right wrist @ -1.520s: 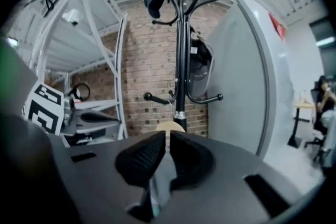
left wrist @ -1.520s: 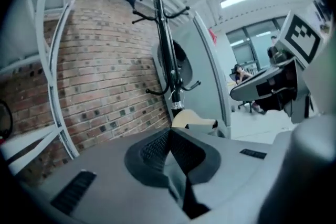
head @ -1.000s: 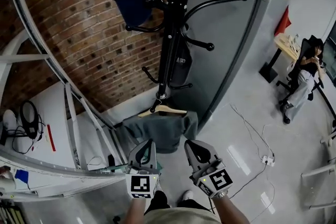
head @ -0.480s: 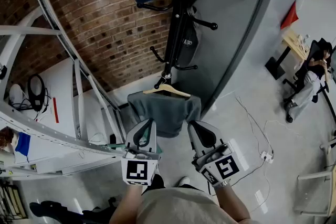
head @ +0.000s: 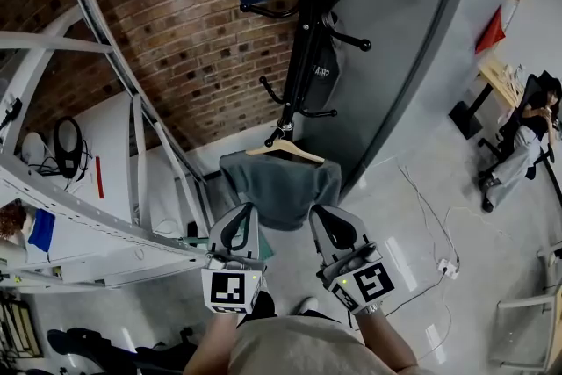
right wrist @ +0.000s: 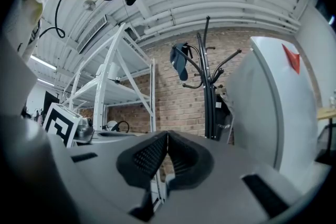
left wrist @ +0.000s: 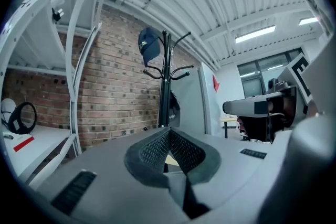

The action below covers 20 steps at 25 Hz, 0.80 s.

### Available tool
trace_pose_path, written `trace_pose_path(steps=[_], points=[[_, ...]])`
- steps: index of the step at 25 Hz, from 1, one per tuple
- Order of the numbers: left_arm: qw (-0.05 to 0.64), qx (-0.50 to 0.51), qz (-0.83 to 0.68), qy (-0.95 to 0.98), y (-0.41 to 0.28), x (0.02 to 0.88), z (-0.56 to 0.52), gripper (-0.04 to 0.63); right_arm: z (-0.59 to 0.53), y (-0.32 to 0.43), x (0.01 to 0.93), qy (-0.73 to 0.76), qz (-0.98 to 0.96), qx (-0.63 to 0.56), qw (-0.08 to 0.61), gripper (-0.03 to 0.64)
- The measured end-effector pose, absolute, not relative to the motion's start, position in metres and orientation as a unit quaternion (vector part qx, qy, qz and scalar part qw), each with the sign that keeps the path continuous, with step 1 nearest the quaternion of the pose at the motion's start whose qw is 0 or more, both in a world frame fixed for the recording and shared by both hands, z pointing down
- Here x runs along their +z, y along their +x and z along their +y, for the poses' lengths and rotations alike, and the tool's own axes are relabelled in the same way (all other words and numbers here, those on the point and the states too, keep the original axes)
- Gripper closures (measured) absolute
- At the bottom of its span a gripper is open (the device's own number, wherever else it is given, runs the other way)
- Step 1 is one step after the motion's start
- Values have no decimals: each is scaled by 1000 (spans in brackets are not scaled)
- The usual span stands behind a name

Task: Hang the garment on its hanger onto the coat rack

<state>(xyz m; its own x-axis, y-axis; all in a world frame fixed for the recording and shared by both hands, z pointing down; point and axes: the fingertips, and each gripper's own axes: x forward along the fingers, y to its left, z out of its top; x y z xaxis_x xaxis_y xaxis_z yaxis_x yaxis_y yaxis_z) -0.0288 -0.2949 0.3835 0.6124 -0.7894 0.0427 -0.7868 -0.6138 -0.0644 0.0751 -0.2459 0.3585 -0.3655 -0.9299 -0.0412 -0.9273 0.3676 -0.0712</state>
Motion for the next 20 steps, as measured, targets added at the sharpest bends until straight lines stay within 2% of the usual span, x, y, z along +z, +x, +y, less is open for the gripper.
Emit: trace_pose_path(steps=[20], points=[[5, -46, 426, -903, -29, 395, -277, 594, -232, 74, 375, -566, 822, -46, 35, 595]])
